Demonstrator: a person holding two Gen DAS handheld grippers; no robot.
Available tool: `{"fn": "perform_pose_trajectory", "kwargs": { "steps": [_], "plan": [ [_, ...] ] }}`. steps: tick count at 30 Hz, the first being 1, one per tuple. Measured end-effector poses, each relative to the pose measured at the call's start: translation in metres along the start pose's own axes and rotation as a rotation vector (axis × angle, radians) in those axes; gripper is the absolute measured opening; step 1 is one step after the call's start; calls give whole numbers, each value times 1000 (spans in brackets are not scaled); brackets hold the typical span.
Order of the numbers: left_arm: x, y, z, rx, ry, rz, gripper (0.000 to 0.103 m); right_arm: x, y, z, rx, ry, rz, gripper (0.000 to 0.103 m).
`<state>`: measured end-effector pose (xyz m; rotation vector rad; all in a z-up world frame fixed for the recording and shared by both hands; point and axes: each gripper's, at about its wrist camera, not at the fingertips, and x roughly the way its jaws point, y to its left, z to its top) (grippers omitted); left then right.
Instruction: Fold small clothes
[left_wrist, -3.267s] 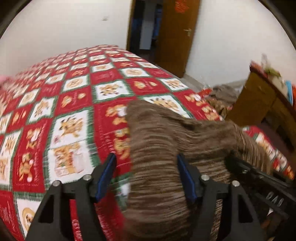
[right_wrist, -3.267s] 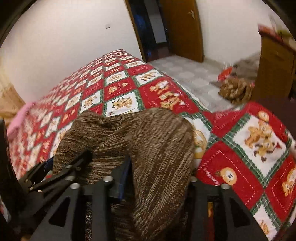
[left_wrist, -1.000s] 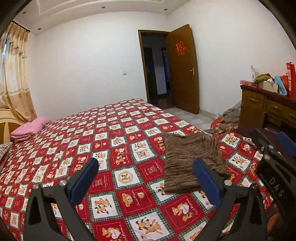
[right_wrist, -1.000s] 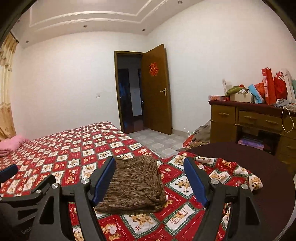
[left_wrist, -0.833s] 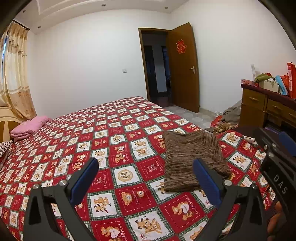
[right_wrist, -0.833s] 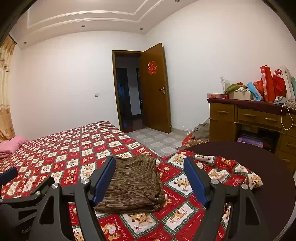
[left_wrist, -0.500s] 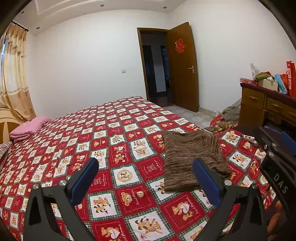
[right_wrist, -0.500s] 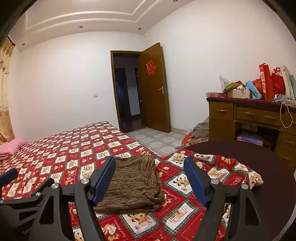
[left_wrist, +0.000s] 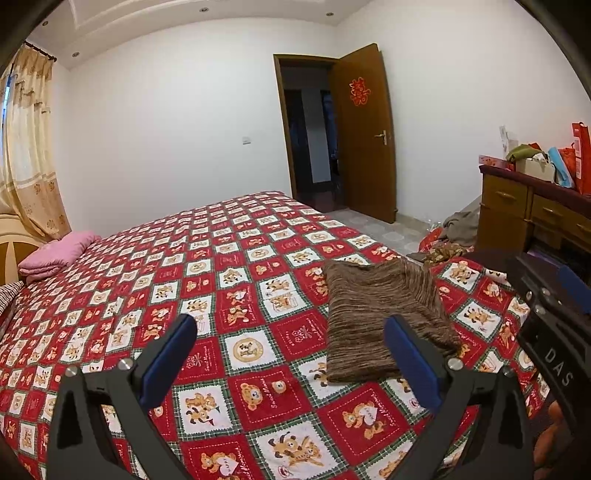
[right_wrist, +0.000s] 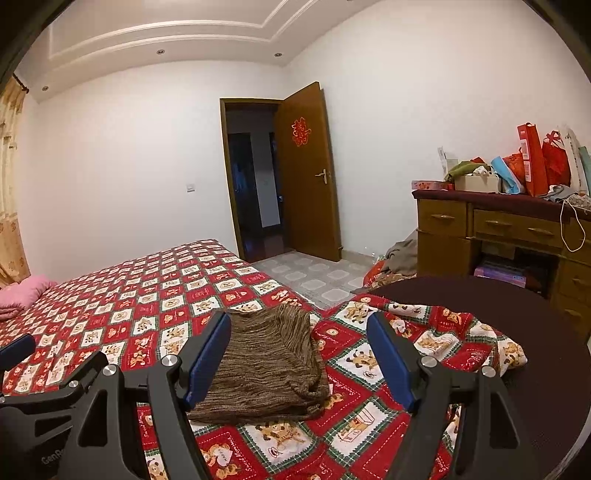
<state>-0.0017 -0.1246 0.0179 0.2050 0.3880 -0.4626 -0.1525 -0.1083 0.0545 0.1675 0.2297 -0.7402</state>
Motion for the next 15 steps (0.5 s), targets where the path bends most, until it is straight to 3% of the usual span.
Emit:
{"fn": "perform_pose_trajectory", "kwargs": {
  "steps": [15],
  "plan": [
    [2,-2,-1,3,4,4,103,3,0,-1,3,7,-6,77]
  ]
}}
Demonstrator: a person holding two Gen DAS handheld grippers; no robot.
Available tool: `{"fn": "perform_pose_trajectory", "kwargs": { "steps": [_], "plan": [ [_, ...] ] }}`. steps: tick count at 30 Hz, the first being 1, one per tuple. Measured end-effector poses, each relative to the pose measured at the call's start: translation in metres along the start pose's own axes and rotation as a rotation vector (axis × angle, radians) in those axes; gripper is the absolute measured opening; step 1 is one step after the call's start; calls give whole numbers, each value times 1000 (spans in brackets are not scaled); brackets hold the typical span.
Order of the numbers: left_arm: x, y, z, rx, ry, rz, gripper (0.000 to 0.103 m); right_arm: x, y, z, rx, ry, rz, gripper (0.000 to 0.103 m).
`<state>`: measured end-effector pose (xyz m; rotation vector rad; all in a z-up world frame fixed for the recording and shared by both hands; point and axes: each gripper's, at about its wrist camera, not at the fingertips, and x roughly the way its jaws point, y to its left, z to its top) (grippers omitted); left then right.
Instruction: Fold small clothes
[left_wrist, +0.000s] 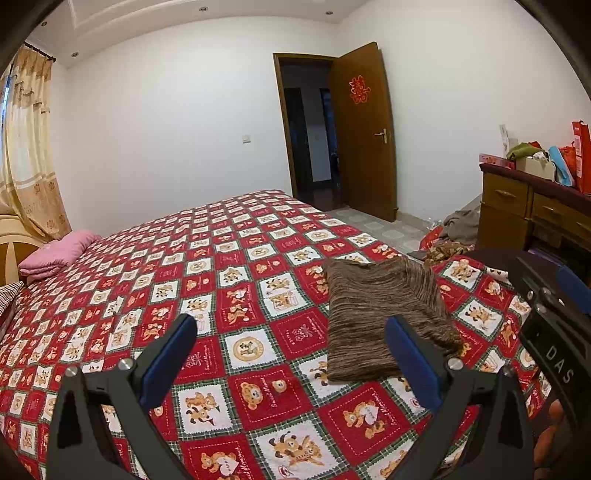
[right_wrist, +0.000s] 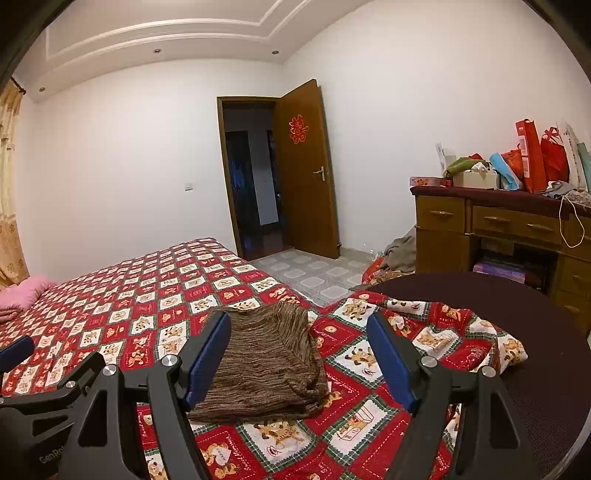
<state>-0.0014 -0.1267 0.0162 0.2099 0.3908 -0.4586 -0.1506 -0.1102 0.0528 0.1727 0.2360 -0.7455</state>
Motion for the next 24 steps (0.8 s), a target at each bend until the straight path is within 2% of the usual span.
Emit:
{"fn": "perform_pose_trajectory", "kwargs": {
  "steps": [24],
  "plan": [
    [-1,-5,-2,41,-8,18,103,1,-2,-5,15,3,-12,77]
  ]
}}
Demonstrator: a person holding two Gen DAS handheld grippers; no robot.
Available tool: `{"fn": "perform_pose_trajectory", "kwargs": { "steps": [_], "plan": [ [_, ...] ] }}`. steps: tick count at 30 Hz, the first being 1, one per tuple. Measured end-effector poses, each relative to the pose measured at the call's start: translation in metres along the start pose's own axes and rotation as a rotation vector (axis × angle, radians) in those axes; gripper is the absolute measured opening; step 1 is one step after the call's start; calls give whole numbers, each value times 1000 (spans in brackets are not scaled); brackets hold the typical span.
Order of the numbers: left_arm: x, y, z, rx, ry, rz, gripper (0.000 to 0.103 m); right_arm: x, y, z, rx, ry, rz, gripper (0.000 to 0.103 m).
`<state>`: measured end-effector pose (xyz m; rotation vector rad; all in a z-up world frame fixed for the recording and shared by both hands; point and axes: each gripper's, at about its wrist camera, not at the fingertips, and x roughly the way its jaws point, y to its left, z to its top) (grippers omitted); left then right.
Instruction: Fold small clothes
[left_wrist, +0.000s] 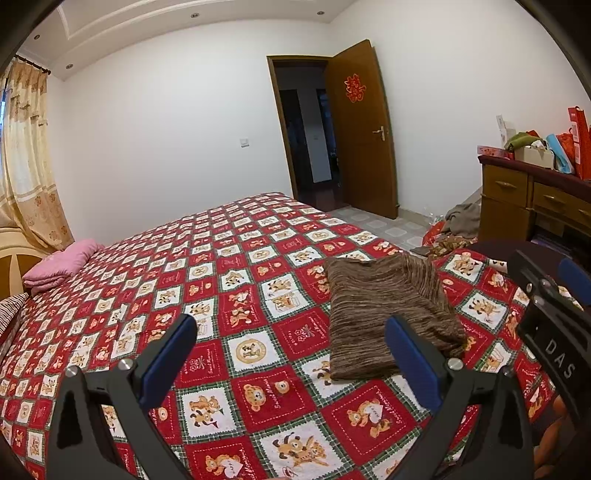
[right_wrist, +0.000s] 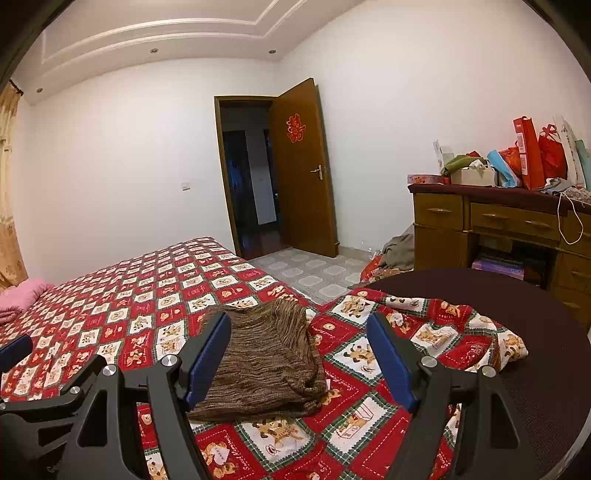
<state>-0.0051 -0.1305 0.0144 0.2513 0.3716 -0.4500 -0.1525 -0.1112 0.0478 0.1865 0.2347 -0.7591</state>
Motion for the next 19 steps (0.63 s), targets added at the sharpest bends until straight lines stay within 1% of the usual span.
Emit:
{"fn": "perform_pose_trajectory", "kwargs": {
  "steps": [6,9,11,15,19],
  "plan": [
    [3,0,0,-6,14,6,103,1,-2,0,8,-1,-4,77],
    [7,4,-2,-26,28,-24,103,1,-2,-1,7,1,-4,77],
    [9,6,-3,-38,38,-27,103,1,-1,-1,4,5,-4,77],
    [9,4,-4,-28,36,-19,103,3,0,-2,3,15,-1,77],
    [9,4,-3,-27,39,-43,103,5,-1,-2,7,22,-2,77]
  ]
}}
